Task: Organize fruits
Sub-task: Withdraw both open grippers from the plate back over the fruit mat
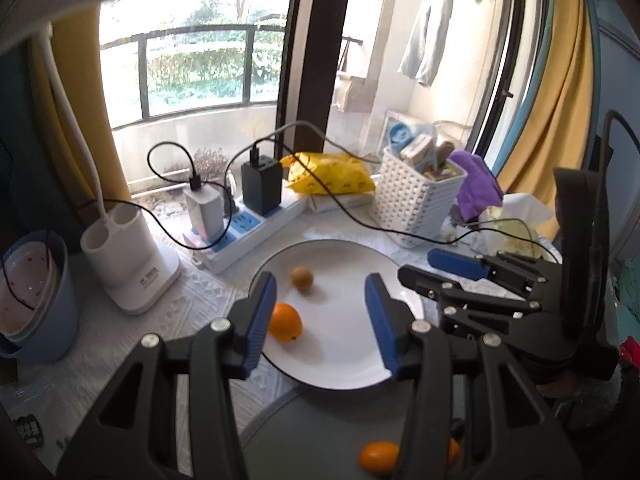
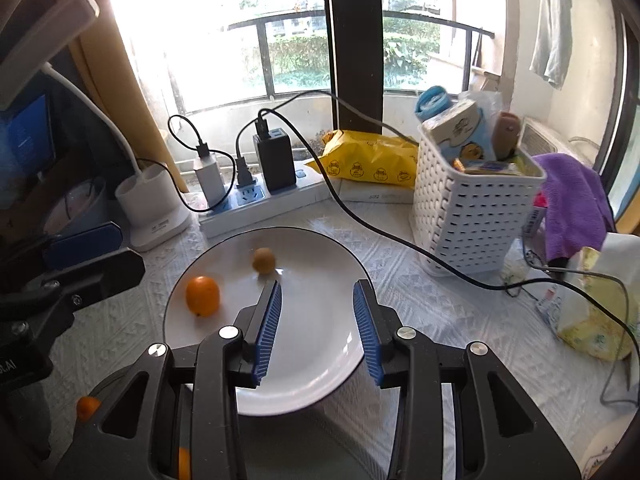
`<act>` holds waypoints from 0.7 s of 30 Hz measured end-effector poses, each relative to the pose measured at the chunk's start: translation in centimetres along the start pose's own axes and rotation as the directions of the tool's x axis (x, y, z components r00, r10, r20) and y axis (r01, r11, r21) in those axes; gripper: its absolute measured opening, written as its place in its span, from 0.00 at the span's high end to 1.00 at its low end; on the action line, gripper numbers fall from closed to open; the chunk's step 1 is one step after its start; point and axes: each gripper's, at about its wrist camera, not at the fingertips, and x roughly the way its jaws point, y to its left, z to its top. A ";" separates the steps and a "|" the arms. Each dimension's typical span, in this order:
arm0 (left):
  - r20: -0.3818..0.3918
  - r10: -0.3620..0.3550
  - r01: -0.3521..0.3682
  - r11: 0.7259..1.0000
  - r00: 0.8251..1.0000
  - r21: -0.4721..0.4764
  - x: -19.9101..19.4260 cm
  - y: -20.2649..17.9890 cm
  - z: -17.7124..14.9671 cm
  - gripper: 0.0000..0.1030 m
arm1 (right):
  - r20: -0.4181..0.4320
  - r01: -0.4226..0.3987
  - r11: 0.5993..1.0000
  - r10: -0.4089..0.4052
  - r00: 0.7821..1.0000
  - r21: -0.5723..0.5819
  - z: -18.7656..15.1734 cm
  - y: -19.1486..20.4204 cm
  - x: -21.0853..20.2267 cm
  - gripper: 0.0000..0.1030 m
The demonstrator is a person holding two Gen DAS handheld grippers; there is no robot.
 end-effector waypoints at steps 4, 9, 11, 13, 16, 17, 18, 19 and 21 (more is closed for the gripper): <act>0.030 -0.007 0.007 1.000 1.000 0.004 -1.9 -0.8 -0.1 0.54 | 0.017 0.006 1.000 -0.006 1.000 -0.004 -0.4 0.2 -1.9 0.62; 0.056 -0.008 0.007 1.000 0.998 0.015 -3.8 -1.6 -0.3 0.53 | 0.041 0.014 1.000 -0.014 0.999 -0.006 -0.6 0.4 -4.1 0.62; 0.067 -0.008 0.006 1.000 0.998 0.019 -4.7 -2.0 -0.4 0.53 | 0.051 0.017 1.000 -0.016 0.999 -0.007 -0.8 0.5 -5.0 0.61; 0.075 -0.008 0.007 1.000 0.997 0.021 -5.4 -2.2 -0.6 0.53 | 0.060 0.020 1.000 -0.019 0.998 -0.007 -1.0 0.5 -5.8 0.61; 0.088 -0.009 0.006 1.000 0.996 0.026 -6.4 -2.6 -0.8 0.53 | 0.072 0.024 1.000 -0.023 0.997 -0.008 -1.4 0.6 -6.9 0.61; 0.092 -0.009 0.007 1.000 0.996 0.027 -6.8 -2.7 -0.9 0.53 | 0.076 0.025 1.000 -0.024 0.997 -0.008 -1.5 0.6 -7.3 0.61; 0.096 -0.009 0.007 1.000 0.995 0.029 -7.1 -2.8 -1.1 0.53 | 0.080 0.027 1.000 -0.026 0.996 -0.009 -1.6 0.6 -7.7 0.61; 0.100 -0.009 0.006 0.999 0.995 0.031 -7.5 -3.0 -1.2 0.53 | 0.083 0.028 1.000 -0.027 0.996 -0.009 -1.7 0.6 -8.1 0.61; 0.107 -0.009 0.006 0.999 0.994 0.035 -8.2 -3.3 -1.4 0.53 | 0.088 0.030 0.999 -0.029 0.996 -0.009 -1.9 0.6 -8.7 0.61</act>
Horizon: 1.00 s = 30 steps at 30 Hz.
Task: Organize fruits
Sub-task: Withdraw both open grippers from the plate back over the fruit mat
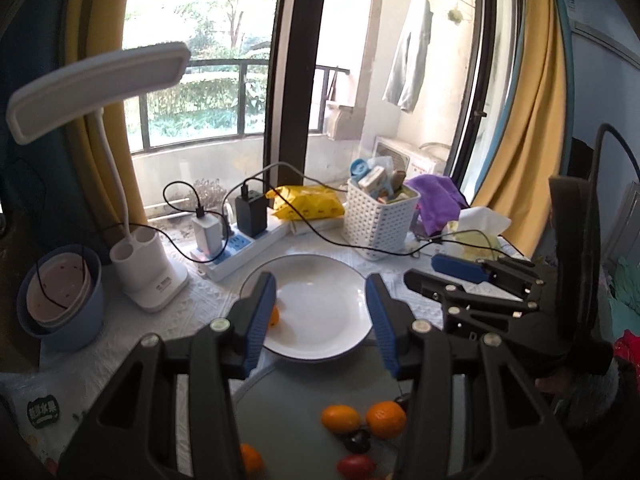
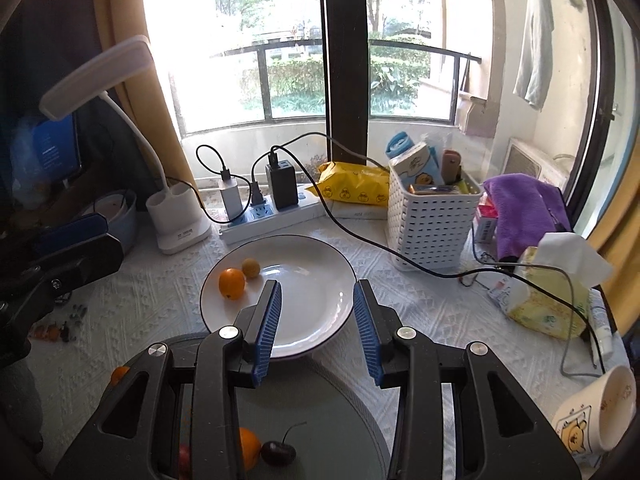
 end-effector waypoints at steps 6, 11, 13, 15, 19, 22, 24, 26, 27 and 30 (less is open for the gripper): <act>0.017 -0.002 0.001 1.000 1.000 0.008 -1.8 -0.7 -0.4 0.53 | 0.020 0.006 1.000 -0.006 1.000 -0.004 -0.5 0.3 -1.9 0.61; 0.035 -0.004 0.003 1.000 0.999 0.017 -3.3 -1.2 -0.7 0.53 | 0.040 0.014 1.000 -0.013 0.999 -0.010 -0.9 0.5 -3.5 0.61; 0.043 -0.004 0.003 1.000 0.999 0.020 -3.9 -1.4 -0.9 0.53 | 0.047 0.015 1.000 -0.014 0.999 -0.013 -1.1 0.6 -4.1 0.61; 0.048 -0.004 0.003 1.000 0.999 0.022 -4.3 -1.5 -1.0 0.53 | 0.051 0.016 1.000 -0.015 0.999 -0.015 -1.2 0.7 -4.6 0.61; 0.063 -0.004 0.003 1.000 0.998 0.027 -5.4 -1.9 -1.3 0.53 | 0.063 0.016 1.000 -0.014 0.998 -0.023 -1.5 1.0 -5.8 0.61; 0.069 -0.005 0.003 1.000 0.998 0.030 -6.1 -2.2 -1.6 0.53 | 0.073 0.012 1.000 -0.010 0.997 -0.027 -1.8 1.2 -6.6 0.61; 0.071 -0.006 0.003 0.999 0.997 0.033 -6.5 -2.4 -1.8 0.53 | 0.077 0.011 1.000 -0.009 0.997 -0.029 -2.0 1.3 -7.0 0.61; 0.076 -0.004 0.002 0.999 0.997 0.036 -7.0 -2.6 -2.1 0.53 | 0.082 0.010 0.999 -0.008 0.997 -0.032 -2.3 1.4 -7.6 0.61; 0.079 -0.003 0.000 0.999 0.997 0.036 -7.3 -2.7 -2.2 0.53 | 0.083 0.010 0.999 -0.007 0.996 -0.034 -2.4 1.5 -7.8 0.61; 0.085 -0.001 -0.002 0.999 0.996 0.036 -8.1 -2.9 -2.7 0.53 | 0.088 0.008 0.999 -0.004 0.996 -0.039 -2.9 1.7 -8.5 0.61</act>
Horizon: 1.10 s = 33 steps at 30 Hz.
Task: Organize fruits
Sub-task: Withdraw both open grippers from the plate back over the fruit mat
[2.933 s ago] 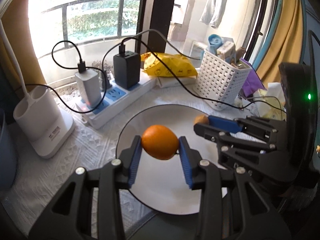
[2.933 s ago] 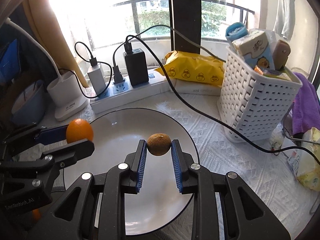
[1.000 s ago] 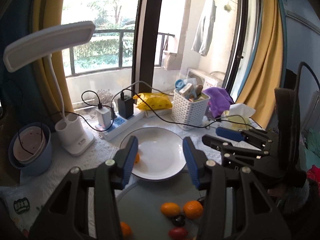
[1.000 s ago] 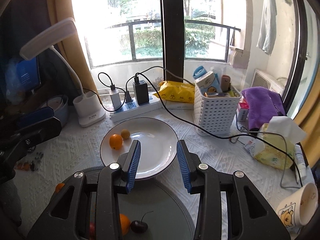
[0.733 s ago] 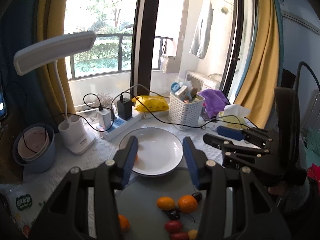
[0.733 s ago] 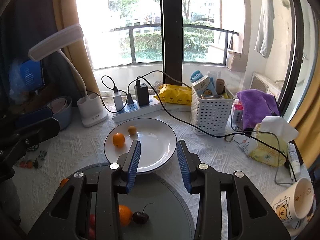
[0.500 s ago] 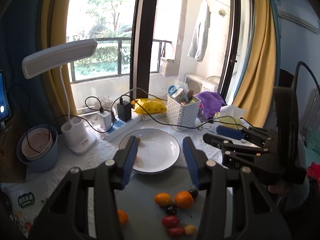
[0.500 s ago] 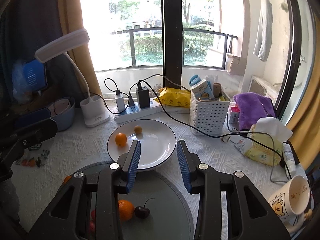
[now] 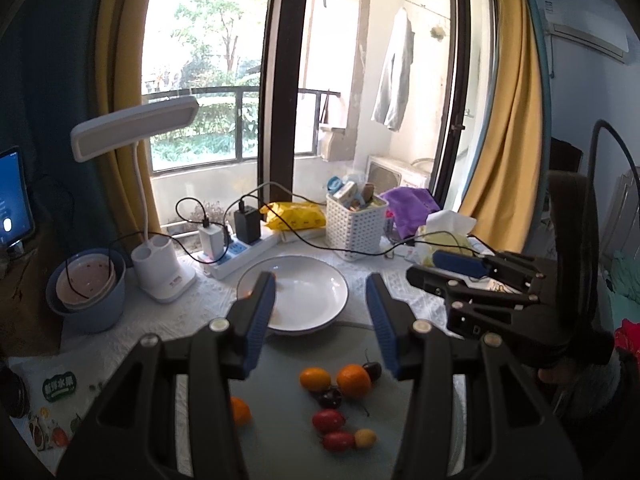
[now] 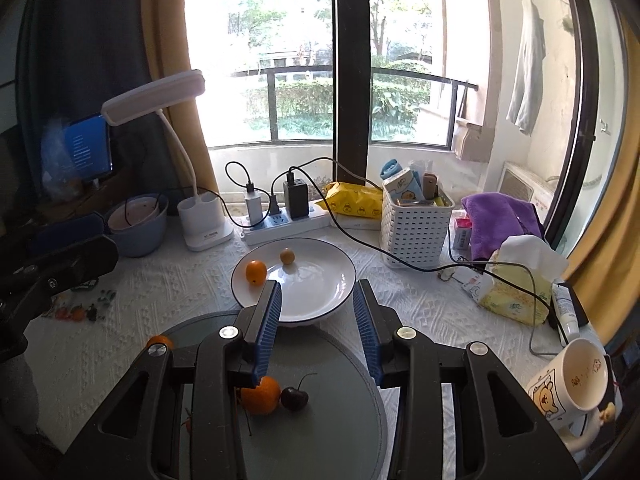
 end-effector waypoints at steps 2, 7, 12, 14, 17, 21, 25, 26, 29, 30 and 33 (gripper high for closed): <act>0.001 0.003 -0.003 1.000 1.000 0.000 -0.3 -0.1 -0.3 0.53 | 0.001 -0.002 1.000 0.002 1.000 -0.002 -0.3 0.1 -0.4 0.61; -0.005 0.007 -0.007 1.000 1.000 -0.001 -1.1 -0.4 -1.2 0.53 | 0.002 -0.005 1.000 0.005 1.000 -0.006 -1.1 0.4 -1.2 0.61; -0.012 0.010 -0.010 1.000 1.000 -0.008 -1.7 -0.6 -2.4 0.53 | -0.005 -0.010 1.000 0.010 1.000 -0.009 -2.1 0.7 -1.8 0.61; -0.018 0.012 -0.012 1.000 1.000 -0.010 -2.0 -0.6 -3.0 0.53 | -0.011 -0.012 1.000 0.012 1.000 -0.011 -2.5 0.9 -2.0 0.61; -0.027 0.015 -0.015 1.000 1.000 -0.011 -2.3 -0.7 -3.8 0.53 | -0.018 -0.016 1.000 0.016 1.000 -0.014 -3.2 1.2 -2.1 0.61; -0.041 0.020 -0.021 1.000 0.999 -0.016 -2.5 -0.6 -5.0 0.53 | -0.030 -0.023 1.000 0.022 0.999 -0.016 -4.3 1.5 -2.3 0.61; -0.050 0.022 -0.023 1.000 0.998 -0.015 -2.9 -0.8 -5.7 0.53 | -0.039 -0.028 0.999 0.027 0.999 -0.019 -5.0 1.9 -2.4 0.61; -0.050 0.024 -0.025 1.000 0.998 -0.014 -3.0 -0.8 -5.8 0.53 | -0.039 -0.029 0.999 0.028 0.999 -0.020 -5.2 1.9 -2.5 0.61; -0.053 0.027 -0.028 1.000 0.998 -0.014 -3.1 -0.9 -6.3 0.53 | -0.039 -0.030 0.999 0.030 0.999 -0.019 -5.5 2.1 -2.7 0.61; -0.055 0.027 -0.028 1.000 0.998 -0.014 -3.2 -0.9 -6.5 0.53 | -0.039 -0.031 0.999 0.030 0.999 -0.019 -5.6 2.1 -2.7 0.61; -0.068 0.026 -0.027 0.999 0.997 -0.020 -3.0 -0.8 -7.1 0.53 | -0.047 -0.034 0.999 0.033 0.998 -0.023 -6.1 2.3 -2.8 0.61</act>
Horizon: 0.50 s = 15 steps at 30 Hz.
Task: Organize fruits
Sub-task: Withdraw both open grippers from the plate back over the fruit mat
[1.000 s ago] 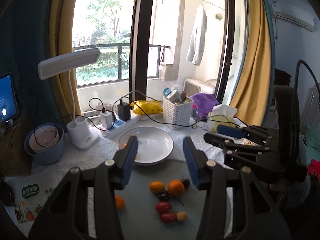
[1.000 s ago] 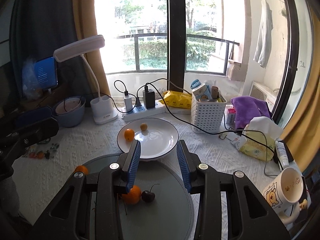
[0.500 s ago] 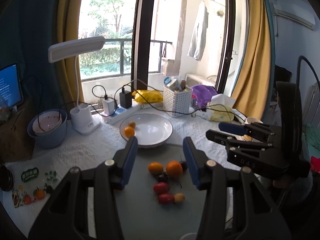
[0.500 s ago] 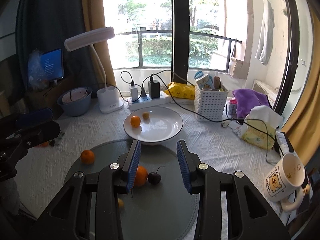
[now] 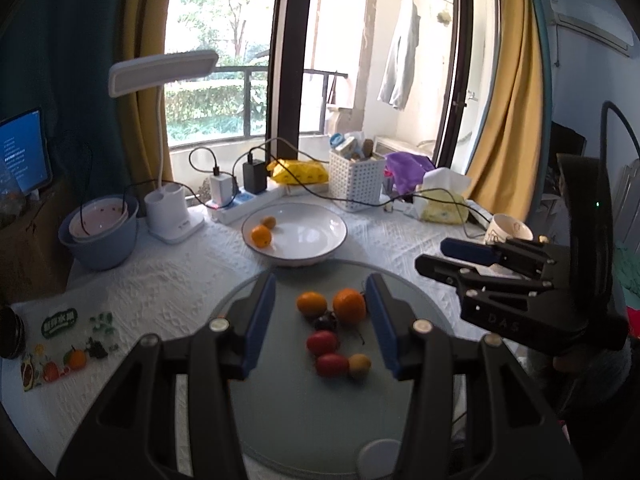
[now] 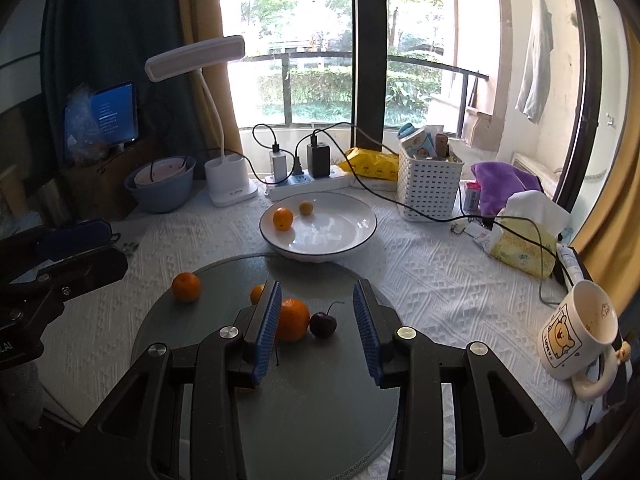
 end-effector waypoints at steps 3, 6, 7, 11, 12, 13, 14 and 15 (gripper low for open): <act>-0.017 0.003 -0.003 1.000 1.000 -0.007 0.2 0.1 -0.8 0.52 | -0.014 -0.005 1.000 0.005 1.000 -0.007 -0.6 0.3 0.2 0.61; -0.037 0.000 -0.001 1.000 0.999 -0.023 0.5 0.3 -1.6 0.50 | -0.030 -0.012 1.000 0.012 0.999 -0.011 -1.2 0.6 0.5 0.61; -0.048 -0.003 0.001 0.999 0.999 -0.036 0.6 0.5 -2.1 0.46 | -0.037 -0.016 1.000 0.015 0.999 -0.011 -1.5 0.7 0.6 0.61; -0.090 0.001 -0.007 0.997 0.996 -0.073 1.4 1.0 -3.5 0.35 | -0.057 -0.039 0.999 0.039 0.998 -0.005 -2.8 0.9 1.2 0.61; -0.104 0.004 -0.012 0.997 0.995 -0.075 1.7 1.0 -3.9 0.35 | -0.069 -0.043 0.999 0.042 0.997 -0.004 -3.1 1.0 1.5 0.61; -0.117 0.012 -0.020 0.997 0.993 -0.075 1.9 1.0 -4.3 0.35 | -0.082 -0.049 0.999 0.048 0.995 -0.005 -3.5 1.1 1.7 0.61; -0.128 0.014 -0.024 0.997 0.992 -0.075 2.0 1.0 -4.7 0.35 | -0.095 -0.055 0.998 0.054 0.994 -0.009 -3.9 1.3 1.9 0.61; -0.136 0.015 -0.026 0.997 0.991 -0.076 2.2 1.0 -5.0 0.35 | -0.104 -0.060 0.998 0.058 0.993 -0.013 -4.3 1.4 2.1 0.61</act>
